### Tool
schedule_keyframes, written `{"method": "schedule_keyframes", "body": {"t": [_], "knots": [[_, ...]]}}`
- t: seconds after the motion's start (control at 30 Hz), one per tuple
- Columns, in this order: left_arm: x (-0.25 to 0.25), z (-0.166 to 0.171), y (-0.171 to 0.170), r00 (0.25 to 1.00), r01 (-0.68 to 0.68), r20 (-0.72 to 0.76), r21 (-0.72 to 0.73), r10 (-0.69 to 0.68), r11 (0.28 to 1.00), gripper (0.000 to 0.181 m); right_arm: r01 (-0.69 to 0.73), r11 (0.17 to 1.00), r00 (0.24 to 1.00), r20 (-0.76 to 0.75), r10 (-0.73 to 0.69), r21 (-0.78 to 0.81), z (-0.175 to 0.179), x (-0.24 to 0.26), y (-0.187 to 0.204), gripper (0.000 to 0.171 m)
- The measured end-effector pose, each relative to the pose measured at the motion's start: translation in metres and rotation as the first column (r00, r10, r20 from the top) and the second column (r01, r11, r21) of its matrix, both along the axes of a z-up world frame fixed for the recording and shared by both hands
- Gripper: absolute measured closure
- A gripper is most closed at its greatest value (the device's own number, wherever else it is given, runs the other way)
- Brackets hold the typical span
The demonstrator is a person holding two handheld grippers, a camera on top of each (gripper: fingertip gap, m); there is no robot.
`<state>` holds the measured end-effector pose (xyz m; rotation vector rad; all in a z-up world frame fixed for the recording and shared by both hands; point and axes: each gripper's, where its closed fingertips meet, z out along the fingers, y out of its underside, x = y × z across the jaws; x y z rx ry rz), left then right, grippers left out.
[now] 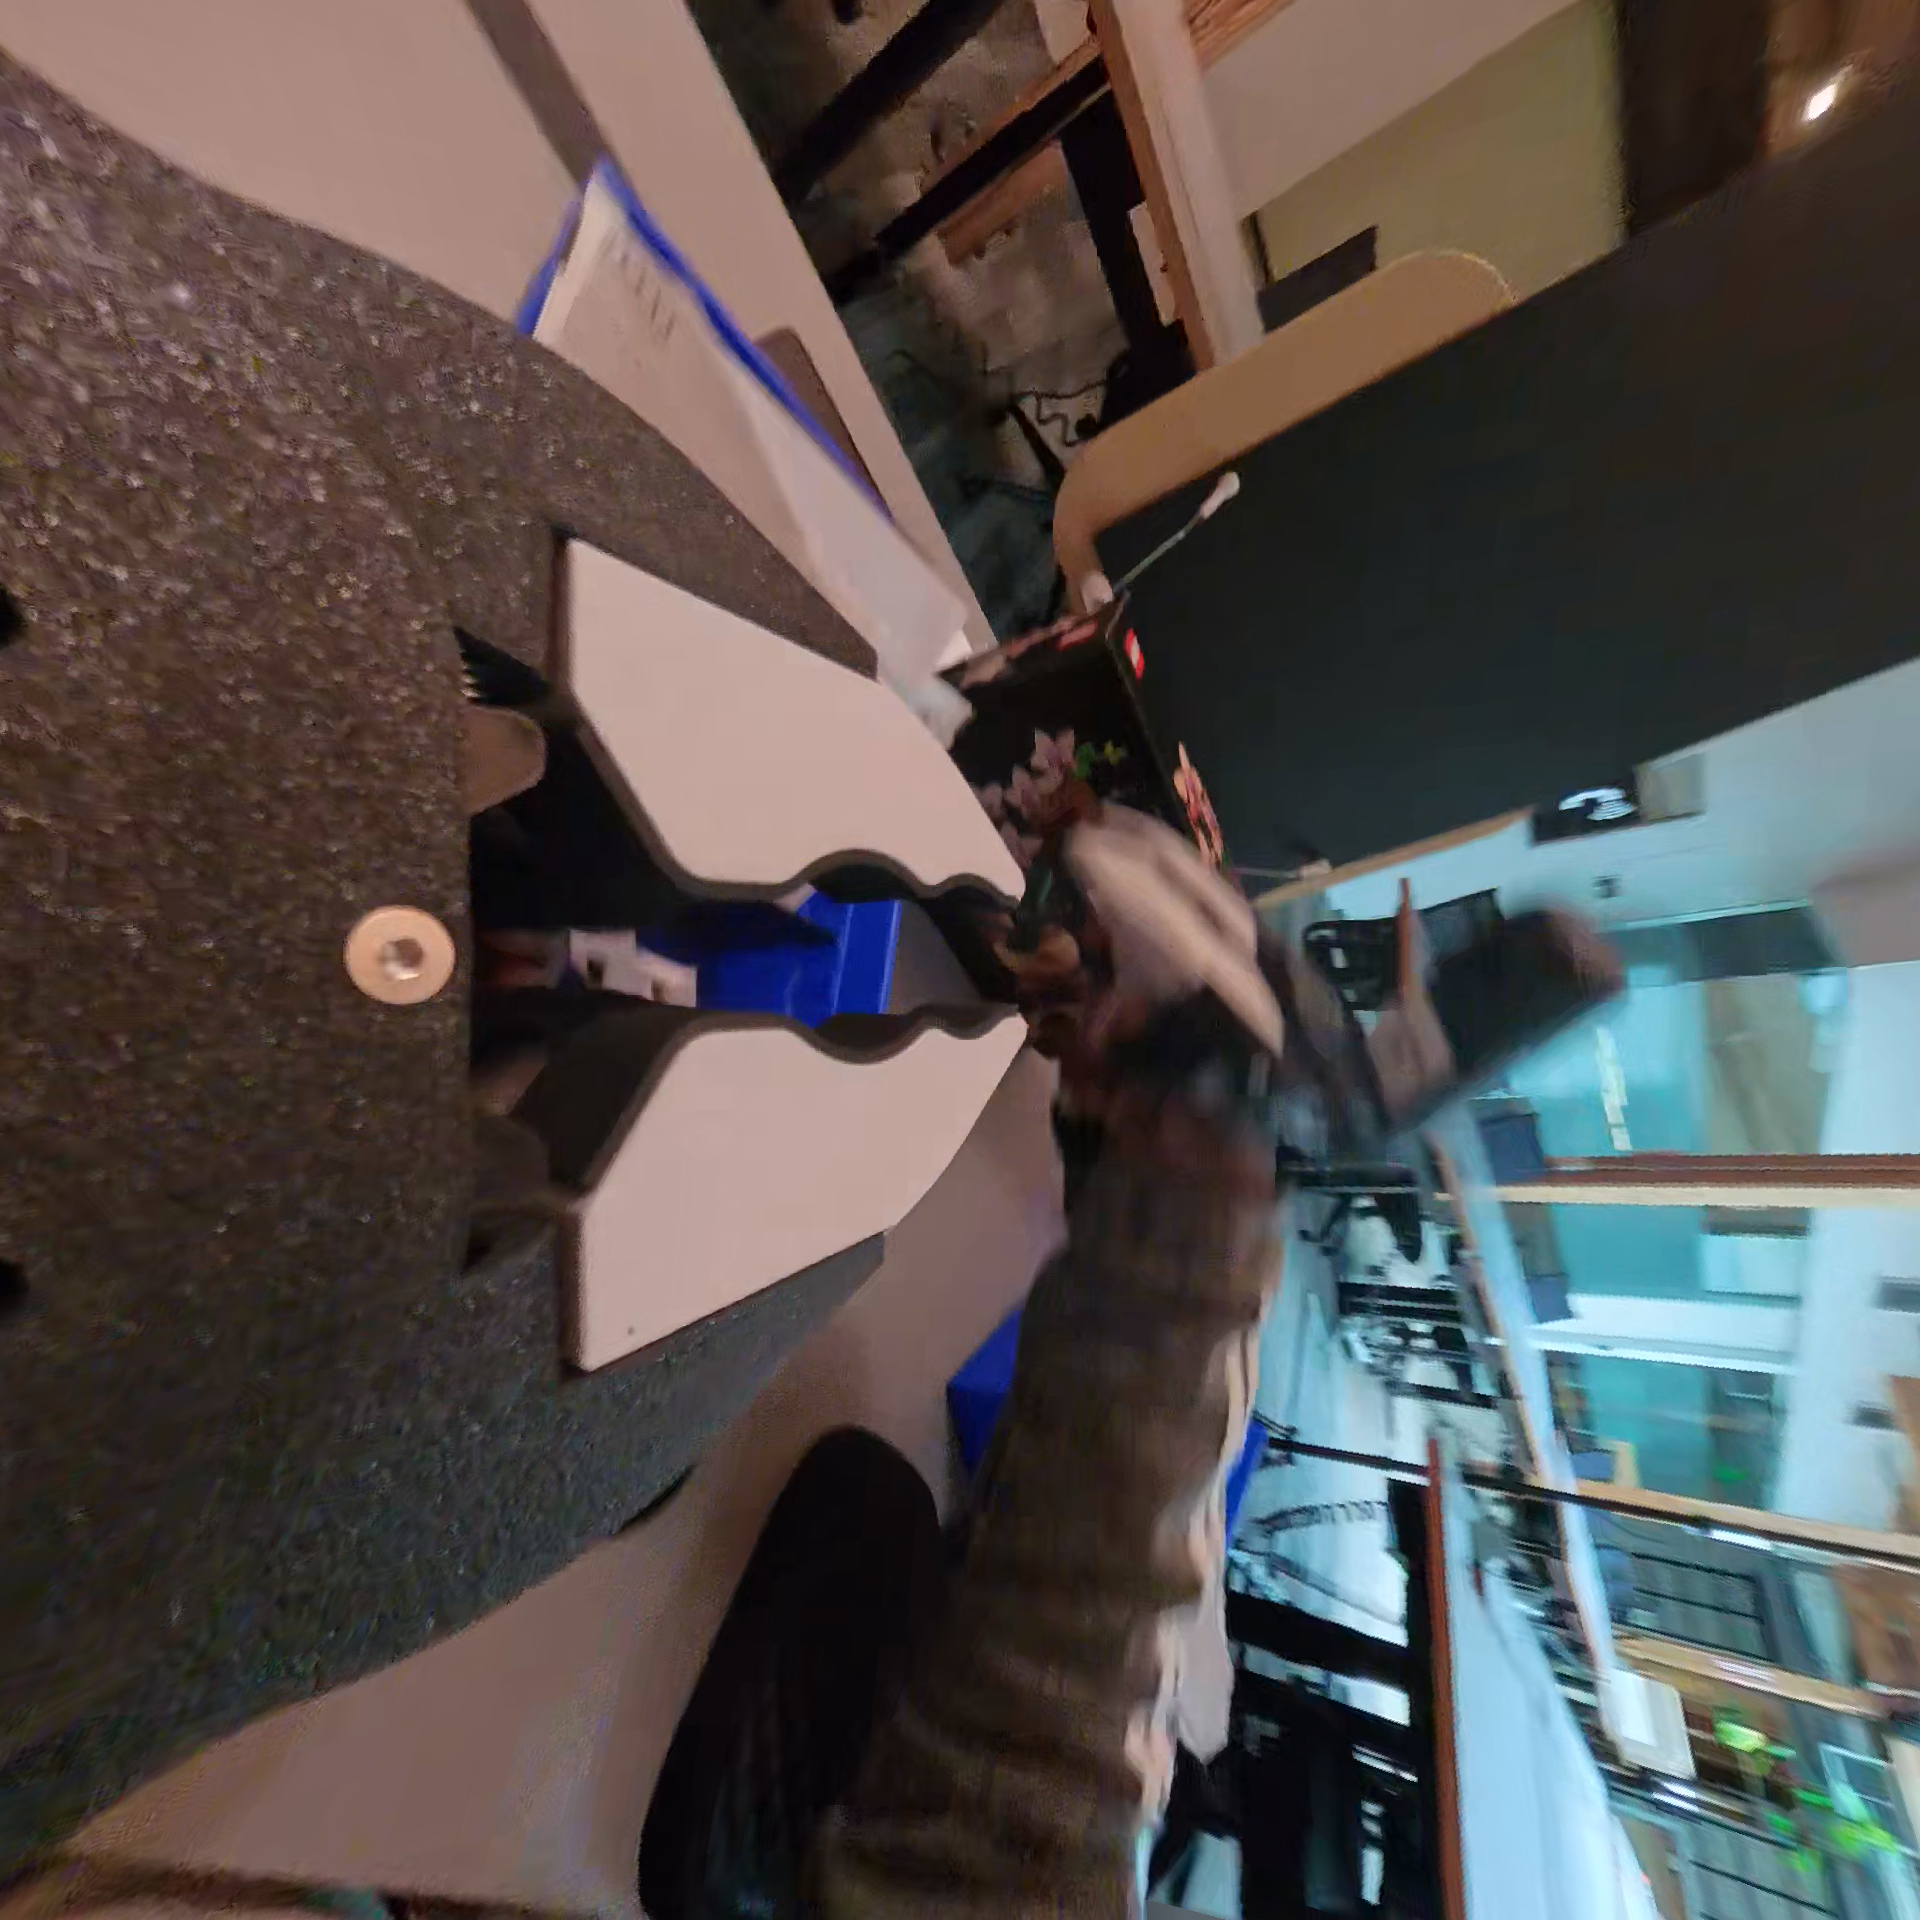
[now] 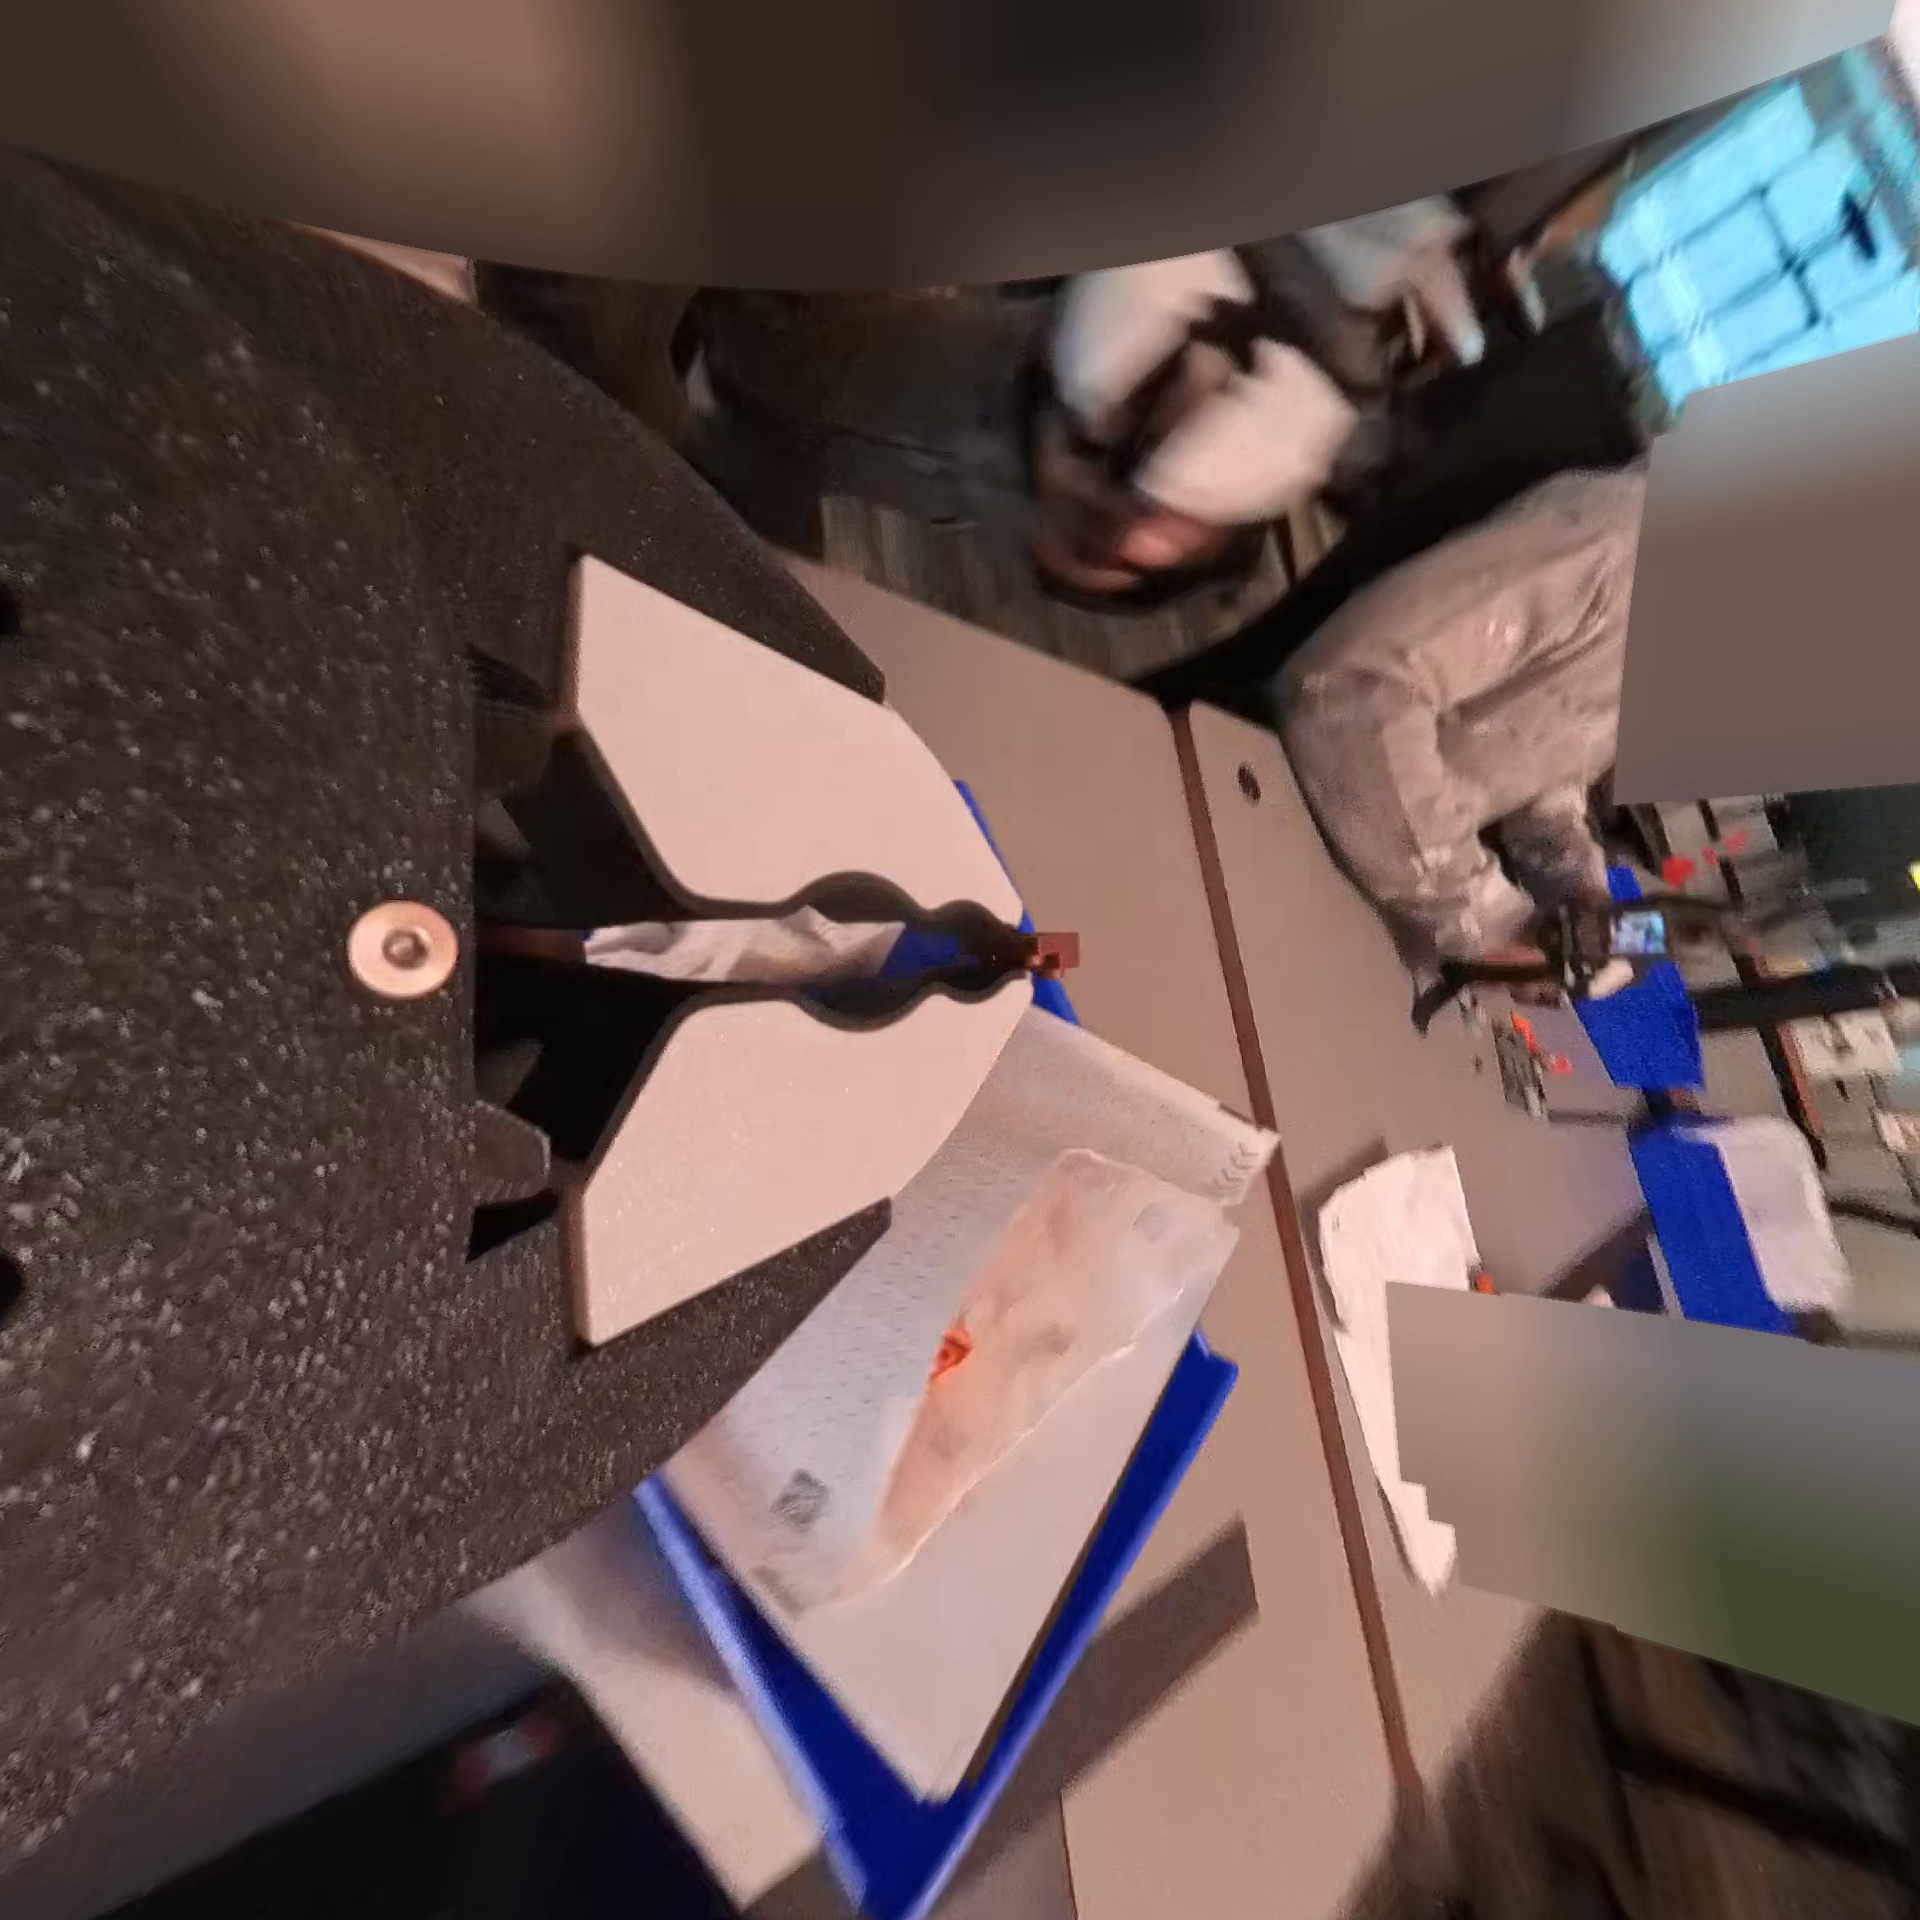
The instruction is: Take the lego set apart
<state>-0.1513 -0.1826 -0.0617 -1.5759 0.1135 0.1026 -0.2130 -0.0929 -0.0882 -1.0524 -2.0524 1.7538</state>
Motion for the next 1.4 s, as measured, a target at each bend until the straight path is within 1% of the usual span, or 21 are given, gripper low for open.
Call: {"method": "schedule_keyframes", "body": {"t": [0.03, 0.1, 0.13, 0.2, 0.23, 0.3, 0.33, 0.37, 0.43, 0.53, 0.67, 0.73, 0.8, 0.87, 0.97, 1.0, 1.07, 1.13, 1.23, 1.3, 1.4], "knots": [[0.016, -0.011, -0.006, 1.0, 0.006, 0.022, 0.012, -0.006, 1.0, 0.167, -0.028, 0.999, 0.998, 0.054, 0.03, -0.027, 0.0, -0.016, 0.0, 0.167], [0.04, -0.037, -0.015, 0.998, 0.031, 0.053, -0.015, -0.03, 0.999, 0.166, -0.043, 0.999, 0.986, 0.16, 0.047, -0.027, -0.006, -0.045, 0.004, 0.167], [0.045, -0.048, -0.021, 0.998, 0.029, 0.062, -0.037, -0.027, 0.999, 0.166, -0.052, 0.999, 0.975, 0.216, 0.052, -0.005, -0.012, -0.056, 0.005, 0.167], [0.044, -0.061, -0.034, 0.997, -0.01, 0.078, -0.066, 0.015, 0.998, 0.166, -0.037, 0.997, 0.952, 0.306, 0.015, 0.067, -0.026, -0.076, 0.009, 0.167], [0.041, -0.06, -0.04, 0.996, -0.025, 0.085, -0.053, 0.029, 0.998, 0.166, -0.041, 0.995, 0.94, 0.342, 0.006, 0.095, -0.032, -0.082, 0.009, 0.167], [0.034, -0.047, -0.05, 0.993, -0.035, 0.113, 0.004, 0.034, 0.999, 0.166, -0.051, 0.99, 0.907, 0.421, -0.01, 0.132, -0.043, -0.089, 0.006, 0.167], [0.032, -0.041, -0.053, 0.991, -0.032, 0.131, 0.033, 0.028, 0.999, 0.166, -0.046, 0.985, 0.893, 0.449, -0.033, 0.163, -0.049, -0.092, 0.006, 0.163], [0.031, -0.036, -0.056, 0.99, -0.025, 0.141, 0.051, 0.018, 0.998, 0.166, -0.041, 0.979, 0.883, 0.466, -0.057, 0.198, -0.055, -0.094, 0.007, 0.156], [0.029, -0.037, -0.059, 0.991, -0.029, 0.134, 0.049, 0.022, 0.998, 0.166, -0.028, 0.968, 0.879, 0.468, -0.095, 0.248, -0.061, -0.099, 0.01, 0.149], [0.026, -0.047, -0.06, 0.994, -0.054, 0.099, 0.01, 0.053, 0.998, 0.166, -0.021, 0.966, 0.877, 0.469, -0.106, 0.258, -0.063, -0.101, 0.01, 0.138], [0.028, -0.049, -0.058, 0.995, -0.037, 0.095, 0.011, 0.036, 0.999, 0.166, -0.044, 0.937, 0.83, 0.535, -0.158, 0.345, -0.077, -0.097, 0.016, 0.123], [0.031, -0.047, -0.057, 0.996, -0.018, 0.085, 0.021, 0.016, 1.0, 0.166, -0.04, 0.912, 0.815, 0.542, -0.207, 0.409, -0.082, -0.097, 0.021, 0.116], [0.031, -0.05, -0.056, 0.997, -0.02, 0.081, 0.009, 0.019, 1.0, 0.166, -0.068, 0.888, 0.808, 0.547, -0.218, 0.455, -0.086, -0.092, 0.022, 0.108], [0.028, -0.052, -0.057, 0.996, -0.037, 0.076, 0.001, 0.037, 0.999, 0.166, -0.054, 0.894, 0.823, 0.526, -0.212, 0.445, -0.078, -0.094, 0.019, 0.107], [0.027, -0.054, -0.055, 0.996, -0.044, 0.083, -0.001, 0.044, 0.999, 0.166, 0.017, 0.906, 0.901, 0.386, -0.197, 0.423, -0.052, -0.095, 0.018, 0.123], [0.03, -0.056, -0.053, 0.996, -0.034, 0.086, -0.01, 0.035, 0.999, 0.166, 0.027, 0.914, 0.928, 0.33, -0.173, 0.405, -0.043, -0.088, 0.015, 0.126], [0.039, -0.067, -0.045, 0.996, 0.016, 0.089, -0.057, -0.011, 0.998, 0.165, 0.002, 0.926, 0.964, 0.244, -0.102, 0.378, -0.032, -0.058, 0.004, 0.124], [0.053, -0.085, -0.035, 0.993, 0.091, 0.093, -0.14, -0.079, 0.986, 0.164, -0.051, 0.927, 0.98, 0.199, -0.026, 0.373, -0.036, -0.013, -0.007, 0.116], [0.067, -0.111, -0.016, 0.989, 0.143, 0.077, -0.221, -0.129, 0.965, 0.163, -0.103, 0.906, 0.983, 0.182, 0.029, 0.41, -0.068, 0.061, -0.015, 0.114], [0.08, -0.124, -0.002, 0.979, 0.197, 0.104, -0.251, -0.176, 0.948, 0.163, -0.093, 0.904, 0.98, 0.199, 0.009, 0.418, -0.097, 0.107, -0.015, 0.114], [0.107, -0.149, 0.018, 0.95, 0.299, 0.196, -0.333, -0.244, 0.894, 0.164, -0.047, 0.924, 0.953, 0.295, -0.073, 0.381, -0.145, 0.159, -0.009, 0.116]]}}
